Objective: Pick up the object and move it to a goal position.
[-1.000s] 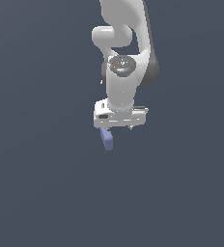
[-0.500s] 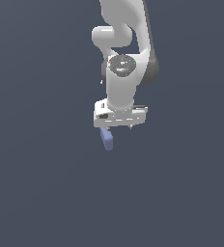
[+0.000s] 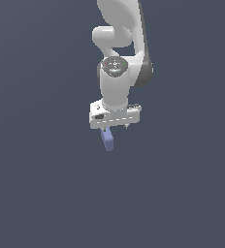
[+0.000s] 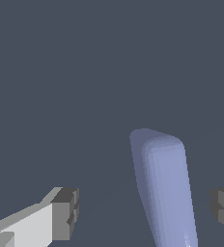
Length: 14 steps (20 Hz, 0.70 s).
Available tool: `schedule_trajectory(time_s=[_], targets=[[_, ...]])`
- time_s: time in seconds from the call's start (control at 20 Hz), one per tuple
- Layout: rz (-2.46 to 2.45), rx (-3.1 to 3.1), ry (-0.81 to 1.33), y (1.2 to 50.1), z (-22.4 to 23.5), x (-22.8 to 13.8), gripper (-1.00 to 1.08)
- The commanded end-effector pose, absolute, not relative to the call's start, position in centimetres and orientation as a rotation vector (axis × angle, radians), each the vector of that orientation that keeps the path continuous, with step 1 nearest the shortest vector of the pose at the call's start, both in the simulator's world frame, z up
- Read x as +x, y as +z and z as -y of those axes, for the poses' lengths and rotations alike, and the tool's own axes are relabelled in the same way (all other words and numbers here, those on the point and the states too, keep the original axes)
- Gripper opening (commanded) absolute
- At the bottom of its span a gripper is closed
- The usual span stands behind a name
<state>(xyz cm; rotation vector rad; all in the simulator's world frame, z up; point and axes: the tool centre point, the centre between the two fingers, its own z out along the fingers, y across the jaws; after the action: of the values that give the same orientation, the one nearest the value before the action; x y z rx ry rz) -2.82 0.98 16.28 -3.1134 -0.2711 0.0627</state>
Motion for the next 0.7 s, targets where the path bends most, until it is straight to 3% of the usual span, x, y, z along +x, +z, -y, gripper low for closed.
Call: schedule_trajectory(time_s=[0.0, 0.65], targets=[[0.322, -3.111, 0.049, 15.9, -0.1, -3.2, 1.0], [0.513, -3.099, 0.002, 14.6, 2.9, -4.8, 1.0]])
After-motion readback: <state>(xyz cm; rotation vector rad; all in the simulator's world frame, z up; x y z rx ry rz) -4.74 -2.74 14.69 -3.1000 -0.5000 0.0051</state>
